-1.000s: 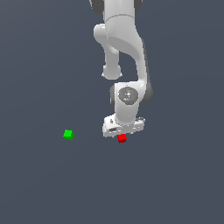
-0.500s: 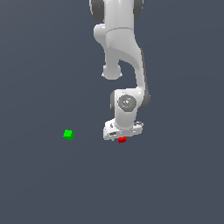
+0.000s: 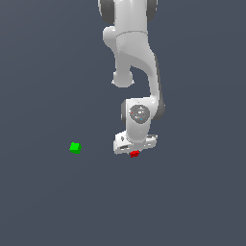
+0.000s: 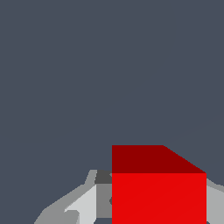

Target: Stack the red cube on top of the green cube.

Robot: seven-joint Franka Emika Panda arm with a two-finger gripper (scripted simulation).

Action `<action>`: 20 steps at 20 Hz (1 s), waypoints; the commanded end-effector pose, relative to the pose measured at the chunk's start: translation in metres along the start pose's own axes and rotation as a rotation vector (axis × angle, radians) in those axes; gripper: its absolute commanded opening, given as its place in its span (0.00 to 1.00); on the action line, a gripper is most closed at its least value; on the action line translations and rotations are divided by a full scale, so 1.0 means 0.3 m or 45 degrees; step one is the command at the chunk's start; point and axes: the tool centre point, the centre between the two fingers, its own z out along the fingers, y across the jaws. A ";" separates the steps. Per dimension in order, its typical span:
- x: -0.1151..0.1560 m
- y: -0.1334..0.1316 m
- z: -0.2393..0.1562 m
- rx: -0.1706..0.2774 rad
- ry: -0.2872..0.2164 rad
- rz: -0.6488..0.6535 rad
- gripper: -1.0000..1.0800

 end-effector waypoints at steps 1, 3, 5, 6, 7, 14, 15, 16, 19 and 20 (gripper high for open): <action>0.000 0.001 0.000 0.000 0.000 0.000 0.00; 0.000 0.001 -0.001 0.000 0.000 0.000 0.00; 0.000 0.001 -0.009 0.000 0.000 0.000 0.00; -0.001 0.001 -0.015 0.000 0.000 0.000 0.00; -0.001 0.001 -0.024 0.000 0.000 0.000 0.00; -0.004 0.001 -0.150 0.000 0.000 0.000 0.00; -0.005 0.001 -0.176 0.000 0.000 0.000 0.00; -0.005 0.001 -0.200 0.000 0.000 0.000 0.00; -0.006 0.001 -0.262 0.000 0.000 0.000 0.00; -0.005 0.001 -0.278 0.000 0.000 0.000 0.00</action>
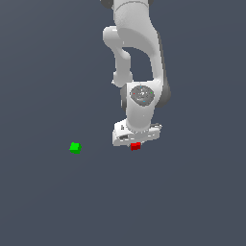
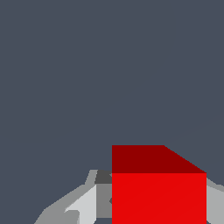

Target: Stack the red cube on top of the green cube.

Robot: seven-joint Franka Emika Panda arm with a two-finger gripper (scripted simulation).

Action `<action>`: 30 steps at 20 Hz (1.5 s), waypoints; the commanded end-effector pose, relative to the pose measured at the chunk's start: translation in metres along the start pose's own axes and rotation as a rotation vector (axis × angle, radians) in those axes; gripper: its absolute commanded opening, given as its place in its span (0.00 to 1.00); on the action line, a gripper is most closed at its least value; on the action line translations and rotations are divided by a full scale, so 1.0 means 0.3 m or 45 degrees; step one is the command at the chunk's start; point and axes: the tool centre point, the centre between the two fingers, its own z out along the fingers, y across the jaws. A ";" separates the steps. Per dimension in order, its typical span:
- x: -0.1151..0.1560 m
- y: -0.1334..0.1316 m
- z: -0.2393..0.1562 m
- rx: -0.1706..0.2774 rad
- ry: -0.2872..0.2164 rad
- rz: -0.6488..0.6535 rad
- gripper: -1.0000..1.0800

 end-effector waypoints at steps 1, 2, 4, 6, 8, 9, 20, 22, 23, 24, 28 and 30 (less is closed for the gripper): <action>-0.001 0.000 -0.043 0.000 -0.001 0.000 0.00; 0.000 0.000 -0.056 0.000 -0.001 0.000 0.00; 0.002 0.000 -0.074 0.000 -0.001 0.000 0.00; 0.003 0.000 -0.083 0.000 -0.001 0.000 0.00; 0.003 0.001 -0.079 0.000 0.001 0.000 0.00; 0.003 0.002 -0.079 0.000 0.001 0.000 0.00; -0.052 0.186 -0.043 0.000 0.001 0.000 0.00; -0.072 0.252 -0.030 0.000 0.001 0.000 0.00; -0.082 0.288 -0.023 0.000 0.001 0.000 0.00; -0.094 0.328 -0.015 0.000 0.001 0.000 0.00; -0.141 0.496 0.018 -0.001 0.000 0.000 0.00; -0.163 0.579 0.034 -0.001 0.000 0.000 0.00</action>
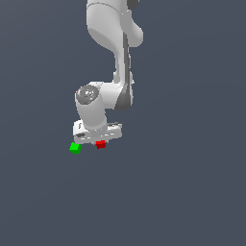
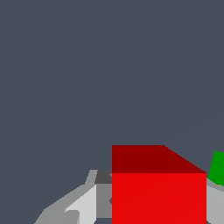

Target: Stack the red cube on top of the green cube.

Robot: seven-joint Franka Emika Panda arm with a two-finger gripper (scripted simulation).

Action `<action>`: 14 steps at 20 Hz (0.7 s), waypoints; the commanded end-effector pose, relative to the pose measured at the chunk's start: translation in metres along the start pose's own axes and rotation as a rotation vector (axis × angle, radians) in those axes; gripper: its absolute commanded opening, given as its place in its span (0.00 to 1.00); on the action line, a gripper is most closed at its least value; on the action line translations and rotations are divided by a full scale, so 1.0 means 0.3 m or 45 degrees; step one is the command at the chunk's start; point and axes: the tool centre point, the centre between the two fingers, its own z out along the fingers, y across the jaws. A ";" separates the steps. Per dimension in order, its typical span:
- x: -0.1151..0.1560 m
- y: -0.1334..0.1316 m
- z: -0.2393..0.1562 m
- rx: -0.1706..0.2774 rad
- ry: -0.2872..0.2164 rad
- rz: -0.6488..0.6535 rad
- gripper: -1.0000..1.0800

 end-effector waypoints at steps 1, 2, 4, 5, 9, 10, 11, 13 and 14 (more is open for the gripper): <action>-0.029 0.105 0.019 0.000 0.001 -0.001 0.00; -0.040 0.145 0.027 0.000 0.001 -0.001 0.00; -0.058 0.219 0.042 0.000 0.001 -0.001 0.00; -0.067 0.253 0.048 0.000 0.001 -0.001 0.00; -0.091 0.363 0.071 0.000 0.000 -0.001 0.00; -0.095 0.385 0.075 0.000 0.000 -0.001 0.00; -0.099 0.404 0.078 0.000 0.000 -0.001 0.00; -0.105 0.433 0.084 0.000 0.000 -0.001 0.00; -0.106 0.444 0.086 0.000 0.000 -0.001 0.00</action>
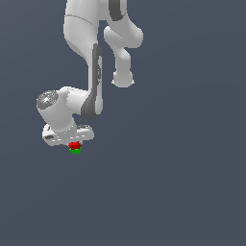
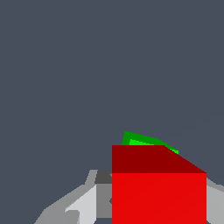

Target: Stack the red cube on top of the green cube.

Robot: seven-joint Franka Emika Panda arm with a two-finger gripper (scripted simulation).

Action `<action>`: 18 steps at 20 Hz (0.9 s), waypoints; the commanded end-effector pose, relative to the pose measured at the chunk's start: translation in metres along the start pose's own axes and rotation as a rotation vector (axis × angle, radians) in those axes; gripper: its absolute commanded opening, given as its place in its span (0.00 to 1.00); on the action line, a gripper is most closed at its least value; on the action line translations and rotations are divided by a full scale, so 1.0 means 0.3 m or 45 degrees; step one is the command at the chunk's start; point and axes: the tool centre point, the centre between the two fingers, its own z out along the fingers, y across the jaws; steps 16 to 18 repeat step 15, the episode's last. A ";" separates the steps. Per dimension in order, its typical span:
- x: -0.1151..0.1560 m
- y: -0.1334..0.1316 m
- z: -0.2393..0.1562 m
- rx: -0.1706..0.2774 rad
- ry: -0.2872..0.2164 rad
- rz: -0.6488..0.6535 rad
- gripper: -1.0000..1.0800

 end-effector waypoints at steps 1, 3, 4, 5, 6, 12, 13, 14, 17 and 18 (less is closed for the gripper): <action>-0.002 0.027 0.004 0.000 0.002 -0.003 0.00; -0.001 0.034 0.005 0.000 0.002 -0.003 0.00; 0.000 0.033 0.005 0.000 0.002 -0.003 0.00; 0.001 0.032 0.004 0.000 0.002 -0.003 0.00; 0.001 0.032 0.004 0.000 0.002 -0.003 0.96; 0.001 0.032 0.004 0.000 0.002 -0.003 0.96; 0.001 0.032 0.004 0.000 0.002 -0.003 0.96; 0.001 0.032 0.004 0.000 0.002 -0.003 0.96; 0.001 0.032 0.004 0.000 0.002 -0.003 0.96; 0.001 0.032 0.004 0.000 0.002 -0.003 0.96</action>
